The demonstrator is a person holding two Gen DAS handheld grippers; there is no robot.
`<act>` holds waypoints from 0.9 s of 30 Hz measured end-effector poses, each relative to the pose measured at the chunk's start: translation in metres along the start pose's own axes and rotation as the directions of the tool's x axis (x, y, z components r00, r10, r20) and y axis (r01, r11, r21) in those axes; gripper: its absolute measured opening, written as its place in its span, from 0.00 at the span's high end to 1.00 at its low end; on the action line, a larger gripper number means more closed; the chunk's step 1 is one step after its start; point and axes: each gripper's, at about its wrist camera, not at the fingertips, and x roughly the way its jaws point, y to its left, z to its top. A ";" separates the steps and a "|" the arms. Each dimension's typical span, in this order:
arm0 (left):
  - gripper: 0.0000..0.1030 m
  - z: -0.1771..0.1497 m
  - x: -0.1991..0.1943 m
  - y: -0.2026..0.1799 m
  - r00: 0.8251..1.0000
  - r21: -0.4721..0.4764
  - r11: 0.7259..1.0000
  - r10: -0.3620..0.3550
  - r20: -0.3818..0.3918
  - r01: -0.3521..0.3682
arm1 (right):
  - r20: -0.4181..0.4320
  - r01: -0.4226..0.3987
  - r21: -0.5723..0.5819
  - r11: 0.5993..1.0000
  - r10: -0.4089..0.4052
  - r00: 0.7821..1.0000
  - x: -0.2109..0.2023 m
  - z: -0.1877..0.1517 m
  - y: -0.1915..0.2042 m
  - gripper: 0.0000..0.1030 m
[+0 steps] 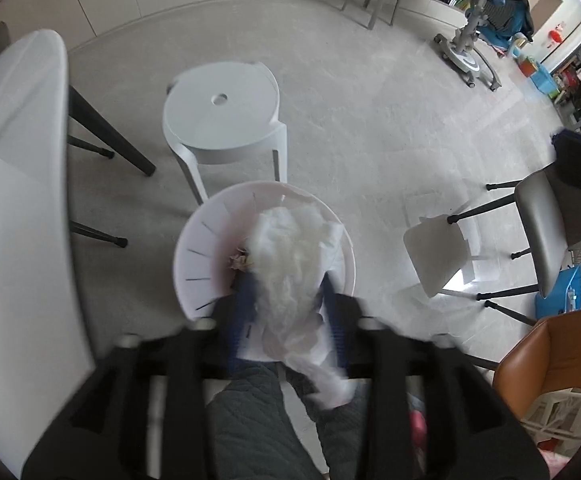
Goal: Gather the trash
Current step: 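Carry the tissue and blue box over the white bin and open both tools, then move both tools back over the table toward the pink paper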
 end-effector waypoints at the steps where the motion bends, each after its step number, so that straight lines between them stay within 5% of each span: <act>1: 0.31 0.001 0.006 0.000 1.000 -0.012 1.000 -0.001 -0.003 0.000 | -0.004 0.006 0.005 1.000 -0.006 1.000 0.000 -0.002 -0.002 0.02; 4: 0.13 0.003 0.012 0.000 1.000 -0.040 0.999 0.030 -0.003 -0.030 | -0.019 0.019 0.019 1.000 -0.018 1.000 0.002 -0.009 -0.007 0.02; 9: 0.08 0.007 0.003 0.003 0.999 -0.074 0.997 0.030 -0.015 -0.031 | -0.028 0.019 0.004 1.000 -0.019 0.999 0.006 -0.007 -0.004 0.02; 19: 0.08 0.004 -0.071 0.023 0.991 -0.150 0.988 0.064 0.122 -0.045 | 0.002 -0.038 -0.045 0.998 0.038 0.999 0.004 0.007 0.020 0.03; 27: 0.08 -0.027 -0.147 0.082 0.951 -0.275 0.946 0.234 0.202 -0.174 | 0.000 -0.132 -0.188 0.973 0.135 0.991 0.000 0.031 0.081 0.03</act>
